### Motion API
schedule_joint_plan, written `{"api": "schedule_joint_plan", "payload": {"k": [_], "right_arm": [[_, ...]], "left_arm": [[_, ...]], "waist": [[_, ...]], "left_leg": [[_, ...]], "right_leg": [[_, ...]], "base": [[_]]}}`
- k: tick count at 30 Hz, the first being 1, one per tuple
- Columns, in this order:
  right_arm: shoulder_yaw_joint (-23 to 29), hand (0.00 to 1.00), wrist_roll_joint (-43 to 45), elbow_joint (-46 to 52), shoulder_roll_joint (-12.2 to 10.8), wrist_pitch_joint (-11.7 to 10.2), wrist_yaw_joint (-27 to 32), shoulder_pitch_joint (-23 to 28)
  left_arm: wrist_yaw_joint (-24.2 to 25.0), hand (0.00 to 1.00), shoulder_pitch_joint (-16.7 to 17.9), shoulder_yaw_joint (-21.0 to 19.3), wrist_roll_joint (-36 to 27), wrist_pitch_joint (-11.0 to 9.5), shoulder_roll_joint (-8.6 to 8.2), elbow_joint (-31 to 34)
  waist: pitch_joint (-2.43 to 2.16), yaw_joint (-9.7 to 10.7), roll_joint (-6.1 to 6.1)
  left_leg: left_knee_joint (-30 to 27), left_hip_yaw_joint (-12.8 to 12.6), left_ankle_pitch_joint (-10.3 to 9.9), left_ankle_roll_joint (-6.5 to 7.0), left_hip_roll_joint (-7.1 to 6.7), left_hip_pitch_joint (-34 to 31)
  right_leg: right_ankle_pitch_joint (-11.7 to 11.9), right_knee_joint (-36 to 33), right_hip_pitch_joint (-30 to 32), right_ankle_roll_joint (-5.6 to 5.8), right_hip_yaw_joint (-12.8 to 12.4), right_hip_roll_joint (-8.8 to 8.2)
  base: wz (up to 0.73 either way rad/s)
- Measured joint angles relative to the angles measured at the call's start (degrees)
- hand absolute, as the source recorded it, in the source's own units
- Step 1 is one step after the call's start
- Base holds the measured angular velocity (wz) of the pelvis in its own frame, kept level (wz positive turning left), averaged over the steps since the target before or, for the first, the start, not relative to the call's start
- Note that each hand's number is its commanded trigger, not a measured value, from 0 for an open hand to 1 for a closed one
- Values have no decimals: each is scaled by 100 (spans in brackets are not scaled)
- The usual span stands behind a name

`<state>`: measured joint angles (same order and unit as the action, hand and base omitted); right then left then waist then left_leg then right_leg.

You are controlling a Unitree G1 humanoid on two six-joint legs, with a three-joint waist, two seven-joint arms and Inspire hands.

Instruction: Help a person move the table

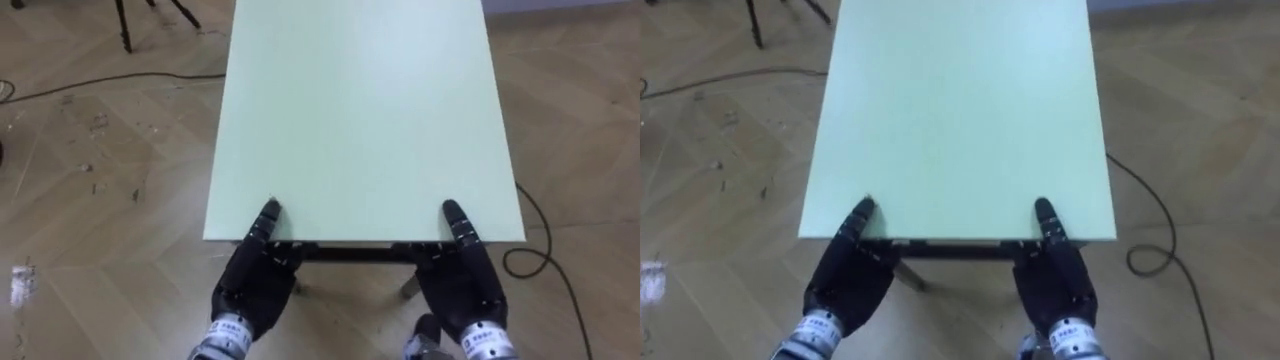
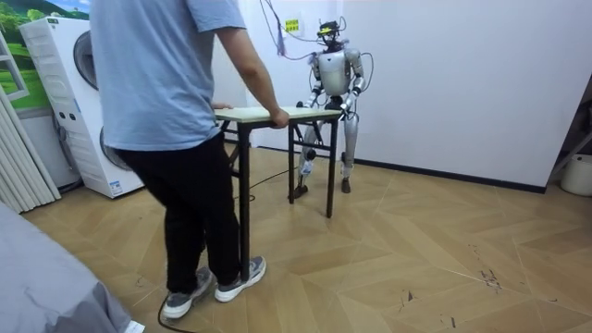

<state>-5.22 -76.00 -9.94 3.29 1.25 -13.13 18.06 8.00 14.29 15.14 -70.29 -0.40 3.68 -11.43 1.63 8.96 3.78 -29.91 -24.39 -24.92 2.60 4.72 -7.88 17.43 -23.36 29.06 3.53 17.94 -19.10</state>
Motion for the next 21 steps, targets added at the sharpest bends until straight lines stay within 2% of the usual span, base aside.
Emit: {"api": "schedule_joint_plan", "payload": {"k": [1, 2, 3, 5, 6, 7, 8, 9, 10, 11, 12, 13, 14, 15, 16, 17, 18, 19, 20, 21], "right_arm": [[59, 100, -51, -4, -42, 0, -11, 191], [74, 100, -91, -4, -43, 8, -25, 256], [61, 100, -171, -3, -63, 5, -47, 343], [-8, 100, -272, 23, 52, -14, -47, 352], [-72, 100, -317, 46, 167, -35, -46, 303], [-154, 100, -344, 49, 212, -124, -41, 236], [-193, 100, -346, 48, 216, -143, -22, 193], [-262, 100, -371, 47, 259, -152, 44, 142], [-335, 100, -407, 48, 326, -147, 73, 139], [-364, 100, -423, 48, 353, -145, 73, 134], [-419, 100, -442, 76, 357, -141, 63, 84], [-449, 100, -463, 128, 341, -145, 63, 72], [-479, 100, -541, 219, 330, -194, 63, 121], [-555, 100, -597, 226, 330, -204, 63, 103], [-681, 100, -631, 231, 353, -290, 77, 42], [-723, 100, -655, 231, 364, -321, 95, 6], [-745, 100, -672, 232, 369, -323, 127, -23], [-798, 100, -683, 231, 363, -321, 127, -48], [-804, 100, -715, 228, 363, -324, 122, -57], [-759, 100, -804, 236, 452, -393, -17, -51]], "left_arm": [[-12, 100, -70, 124, 33, 6, 39, -115], [-18, 100, -62, 158, 56, 6, 60, -114], [-18, 100, -53, 218, 57, 12, 144, -103], [-18, 100, -53, 232, 53, 30, 158, -80], [-18, 100, -28, 226, 43, 32, 145, -33], [-16, 100, -12, 217, 1, 31, 138, 10], [-18, 100, -15, 203, -5, 31, 128, 21], [-45, 100, -11, 167, -33, 30, 120, 25], [-55, 100, 35, 172, -74, 30, 135, 35], [-62, 100, 70, 172, -79, 22, 133, 61], [-81, 100, 154, 159, -91, -29, 176, 224], [-89, 100, 169, 157, -120, -56, 214, 323], [-123, 100, 153, 163, -137, -60, 311, 451], [-170, 100, 125, 99, -117, -59, 361, 481], [-172, 100, 126, 42, -118, -66, 371, 517], [-187, 100, 128, 23, -125, -66, 373, 546], [-234, 100, 152, 11, -127, -63, 387, 612], [-238, 100, 173, -1, -126, -66, 415, 676], [-239, 100, 164, 6, -127, -67, 420, 686], [-262, 100, 44, 118, -70, -65, 359, 675]], "waist": [[-2, 96, -37], [-6, 141, -80], [-18, 194, -176], [-22, 180, -220], [-25, 142, -226], [-23, 81, -223], [-17, 34, -223], [17, -12, -238], [-9, -125, -211], [-30, -193, -183], [-78, -300, -157], [-51, -293, -231], [-65, -177, -407], [-62, -183, -605], [-57, -298, -648], [-44, -345, -621], [-53, -496, -547], [-39, -623, -493], [-10, -628, -468], [11, -600, -364]], "left_leg": [[-50, -278, 29, 64, 118, 3], [-49, -391, 39, 84, 139, 12], [-59, -602, 49, 138, 146, 14], [-188, -851, 20, 237, 127, -67], [-251, -932, 16, 289, 51, -149], [-361, -1024, -3, 325, 36, -238], [-426, -1008, -5, 329, 39, -287], [-503, -813, 40, 338, 25, -369], [-366, -553, 176, 336, -48, -469], [-218, -421, 278, 342, -68, -515], [89, -383, 511, 388, -33, -618], [154, -480, 595, 431, -41, -681], [168, -765, 622, 484, -97, -709], [142, -914, 638, 526, -181, -722], [-35, -999, 625, 545, -110, -838], [-132, -1004, 625, 545, -29, -899], [-210, -966, 635, 530, 89, -1004], [-501, -839, 681, 563, 182, -1271], [-623, -683, 697, 540, 132, -1524], [-20, -280, 934, 394, -281, -1925]], "right_leg": [[-1010, -1269, 12, -60, -69, -44], [-1394, -1842, 8, -64, -108, -50], [-1991, -2896, -41, -167, -245, -26], [-2450, -3860, -361, -137, -370, 111], [-2675, -4038, -691, -132, -389, 117], [-2901, -3951, -975, -65, -447, 115], [-2997, -3823, -1010, 11, -470, 133], [-3015, -3663, -947, 40, -503, 292], [-3011, -3312, -976, 52, -649, 578], [-3027, -3047, -1007, 79, -739, 717], [-3110, -2605, -1081, 203, -860, 861], [-3204, -2533, -1098, 198, -861, 830], [-3351, -2671, -1290, 156, -765, 677], [-3636, -2531, -1567, 144, -773, 613], [-3859, -2171, -1703, 111, -786, 627], [-3874, -1953, -1700, 108, -763, 680], [-3857, -1481, -1752, 97, -778, 893], [-3855, -926, -1966, 93, -853, 1066], [-3872, -673, -2058, 72, -962, 1106], [-3919, -455, -2014, 54, -1268, 1131]], "base": [[97], [90], [47], [13], [-28], [-39], [-51], [-53], [-59], [-68], [-51], [-7], [31], [9], [-34], [-78], [-73], [-53], [8], [38]]}}
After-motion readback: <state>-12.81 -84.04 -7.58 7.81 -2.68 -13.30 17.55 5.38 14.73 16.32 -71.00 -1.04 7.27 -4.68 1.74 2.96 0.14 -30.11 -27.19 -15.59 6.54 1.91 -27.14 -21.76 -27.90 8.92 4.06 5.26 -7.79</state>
